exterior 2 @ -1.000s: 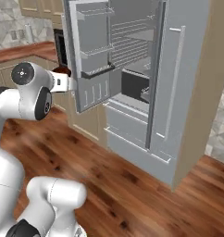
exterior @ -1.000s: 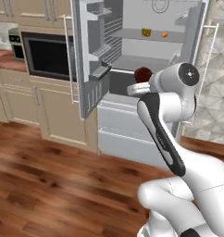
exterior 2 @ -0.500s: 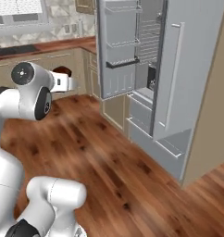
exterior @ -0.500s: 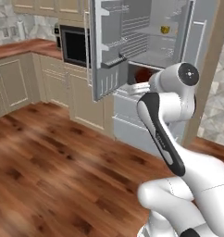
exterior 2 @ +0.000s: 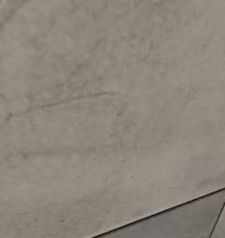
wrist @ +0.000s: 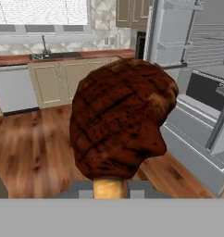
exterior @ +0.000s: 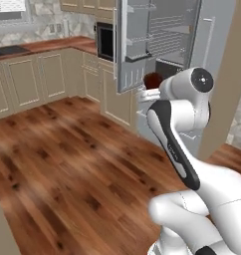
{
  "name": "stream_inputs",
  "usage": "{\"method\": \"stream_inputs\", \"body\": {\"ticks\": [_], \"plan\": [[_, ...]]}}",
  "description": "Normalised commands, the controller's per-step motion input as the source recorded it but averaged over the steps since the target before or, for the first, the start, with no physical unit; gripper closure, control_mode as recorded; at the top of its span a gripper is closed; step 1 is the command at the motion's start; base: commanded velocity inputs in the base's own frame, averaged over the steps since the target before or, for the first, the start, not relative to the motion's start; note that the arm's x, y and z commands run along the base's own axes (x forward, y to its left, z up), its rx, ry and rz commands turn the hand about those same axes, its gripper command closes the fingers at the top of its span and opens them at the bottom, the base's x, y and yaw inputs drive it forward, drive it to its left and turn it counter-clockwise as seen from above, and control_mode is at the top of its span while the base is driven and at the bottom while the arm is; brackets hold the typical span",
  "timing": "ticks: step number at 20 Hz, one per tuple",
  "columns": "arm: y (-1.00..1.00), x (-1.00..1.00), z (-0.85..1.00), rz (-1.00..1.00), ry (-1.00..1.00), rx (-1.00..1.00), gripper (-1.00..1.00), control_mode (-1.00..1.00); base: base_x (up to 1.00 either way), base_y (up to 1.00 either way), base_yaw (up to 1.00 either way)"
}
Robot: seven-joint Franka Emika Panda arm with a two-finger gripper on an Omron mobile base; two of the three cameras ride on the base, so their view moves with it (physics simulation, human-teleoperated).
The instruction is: Take the cheese, steak, and carrot from the fridge and place them on the plate on the dining counter to create an appetizer plate.
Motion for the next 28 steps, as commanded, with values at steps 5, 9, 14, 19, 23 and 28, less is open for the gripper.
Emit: {"method": "stream_inputs", "body": {"ticks": [5, 9, 14, 19, 23, 28], "plan": [[0.00, 0.00, 0.00, 0.00, 0.00, 0.00, 1.00, 1.00, -0.46, 0.49, 0.14], [0.00, 0.00, 0.00, 0.00, 0.00, 0.00, 1.00, 1.00, -0.46, 0.96, 0.03], [0.00, 0.00, 0.00, 0.00, 0.00, 0.00, 1.00, 1.00, -0.71, 0.99, 0.01], [0.00, 0.00, 0.00, 0.00, 0.00, 0.00, 1.00, 1.00, -1.00, 0.85, 0.02], [0.00, 0.00, 0.00, 0.00, 0.00, 0.00, 1.00, 1.00, -0.86, 0.99, 0.00], [0.00, 0.00, 0.00, 0.00, 0.00, 0.00, 1.00, 1.00, -0.61, 1.00, 0.00]]}}
